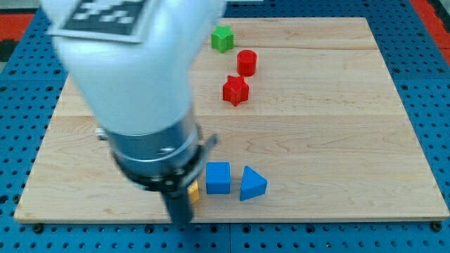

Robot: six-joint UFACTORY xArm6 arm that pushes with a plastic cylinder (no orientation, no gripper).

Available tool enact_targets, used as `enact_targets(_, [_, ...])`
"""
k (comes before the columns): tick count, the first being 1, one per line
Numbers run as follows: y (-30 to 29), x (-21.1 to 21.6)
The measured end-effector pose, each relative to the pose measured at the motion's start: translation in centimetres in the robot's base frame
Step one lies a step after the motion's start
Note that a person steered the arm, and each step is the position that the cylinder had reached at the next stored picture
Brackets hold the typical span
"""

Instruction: Slide the yellow hexagon to bottom side of the red star

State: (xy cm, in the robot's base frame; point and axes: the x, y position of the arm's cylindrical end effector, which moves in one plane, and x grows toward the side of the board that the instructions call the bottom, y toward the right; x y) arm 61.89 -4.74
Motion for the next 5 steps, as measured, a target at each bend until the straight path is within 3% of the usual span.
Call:
enact_targets(2, [3.9,-4.7])
enact_targets(4, [2.2,-0.1])
enact_targets(5, [-1.0,-3.2])
